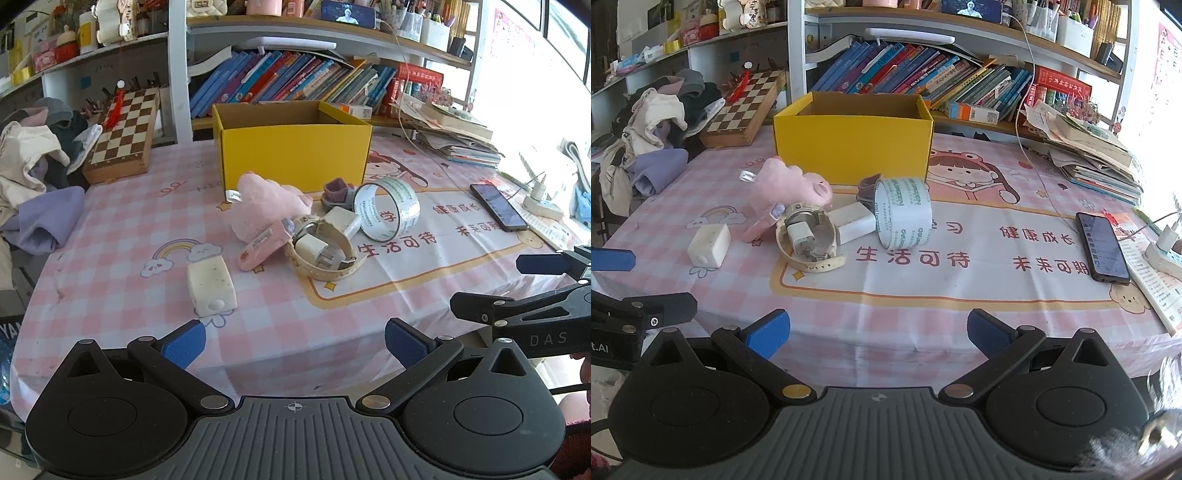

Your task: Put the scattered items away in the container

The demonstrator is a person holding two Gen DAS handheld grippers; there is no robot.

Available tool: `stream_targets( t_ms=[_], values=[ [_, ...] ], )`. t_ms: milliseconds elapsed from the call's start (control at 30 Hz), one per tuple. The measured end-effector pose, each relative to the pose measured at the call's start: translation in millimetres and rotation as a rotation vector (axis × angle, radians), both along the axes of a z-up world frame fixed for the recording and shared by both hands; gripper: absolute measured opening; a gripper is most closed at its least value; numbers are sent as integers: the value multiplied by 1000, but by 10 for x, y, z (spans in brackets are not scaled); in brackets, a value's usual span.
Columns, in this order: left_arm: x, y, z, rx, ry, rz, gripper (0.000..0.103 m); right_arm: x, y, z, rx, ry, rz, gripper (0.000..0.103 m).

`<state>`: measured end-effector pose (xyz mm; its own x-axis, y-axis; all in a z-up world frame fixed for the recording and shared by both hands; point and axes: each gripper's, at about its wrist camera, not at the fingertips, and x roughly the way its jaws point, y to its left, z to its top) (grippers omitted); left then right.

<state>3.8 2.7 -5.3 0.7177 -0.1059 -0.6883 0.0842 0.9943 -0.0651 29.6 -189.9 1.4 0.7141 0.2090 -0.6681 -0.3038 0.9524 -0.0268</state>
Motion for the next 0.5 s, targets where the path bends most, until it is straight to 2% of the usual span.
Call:
stream_targets(
  t_ms=[233,500],
  values=[
    [0,6,-7,16,19,14,103,-6,18,-8,3,0,-2,103],
    [-52,-3,43,36,-21,11,103,10,9,-6,17,11,4,103]
  ],
)
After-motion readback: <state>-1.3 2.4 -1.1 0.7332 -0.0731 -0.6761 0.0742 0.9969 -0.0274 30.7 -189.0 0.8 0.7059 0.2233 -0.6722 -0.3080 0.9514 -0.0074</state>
